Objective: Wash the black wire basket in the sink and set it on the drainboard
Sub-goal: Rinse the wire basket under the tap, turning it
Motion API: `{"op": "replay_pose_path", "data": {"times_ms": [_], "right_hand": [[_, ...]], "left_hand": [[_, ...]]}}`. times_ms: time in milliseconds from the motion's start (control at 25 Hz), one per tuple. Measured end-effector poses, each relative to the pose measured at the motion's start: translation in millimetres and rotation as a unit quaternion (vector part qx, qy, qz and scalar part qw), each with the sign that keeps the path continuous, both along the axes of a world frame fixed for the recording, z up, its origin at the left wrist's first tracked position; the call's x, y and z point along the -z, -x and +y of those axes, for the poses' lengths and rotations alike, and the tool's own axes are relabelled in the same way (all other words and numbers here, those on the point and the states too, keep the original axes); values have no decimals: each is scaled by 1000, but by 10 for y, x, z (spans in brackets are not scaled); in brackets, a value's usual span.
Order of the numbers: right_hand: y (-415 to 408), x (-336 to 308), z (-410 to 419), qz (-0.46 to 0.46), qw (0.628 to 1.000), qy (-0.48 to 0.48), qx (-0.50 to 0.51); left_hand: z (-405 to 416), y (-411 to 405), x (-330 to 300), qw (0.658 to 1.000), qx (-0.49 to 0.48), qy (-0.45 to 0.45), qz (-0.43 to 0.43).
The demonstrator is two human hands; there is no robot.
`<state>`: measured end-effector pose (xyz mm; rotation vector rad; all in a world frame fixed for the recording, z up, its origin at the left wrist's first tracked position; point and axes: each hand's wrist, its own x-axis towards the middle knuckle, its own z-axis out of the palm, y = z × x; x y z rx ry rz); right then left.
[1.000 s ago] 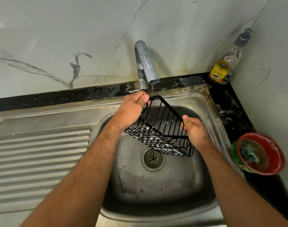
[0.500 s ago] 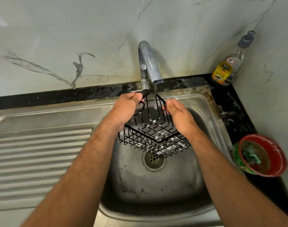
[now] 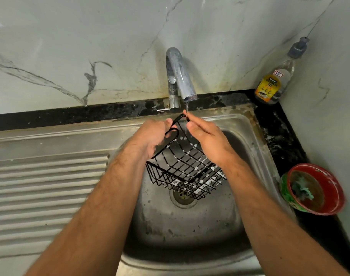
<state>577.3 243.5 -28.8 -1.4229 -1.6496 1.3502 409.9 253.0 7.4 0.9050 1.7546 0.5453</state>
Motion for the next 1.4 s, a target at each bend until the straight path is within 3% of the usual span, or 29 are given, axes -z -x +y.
{"op": "replay_pose_path", "data": {"times_ms": [80,320,520,680,920,1400], "right_hand": [[-26,98,22,-12,1000,-26,7],[-87,197,169,186,975,88,88],[-97,232,257,203,959,96,171],[-80,255,272,199,955,105,192],[-31,291,389,215,946,106,216],[65,315,448,210,951,95,205]], "left_hand": [[59,-52,-45,999,33,15,23],[206,-261,-115,991,103,-2,86],[187,-52,-54,976,117,-57,175],[137,218,204,998,-42,-45,-2],[129,260,365,972,-165,-54,-155],[69,303,289,960,-214,-80,-164]]}}
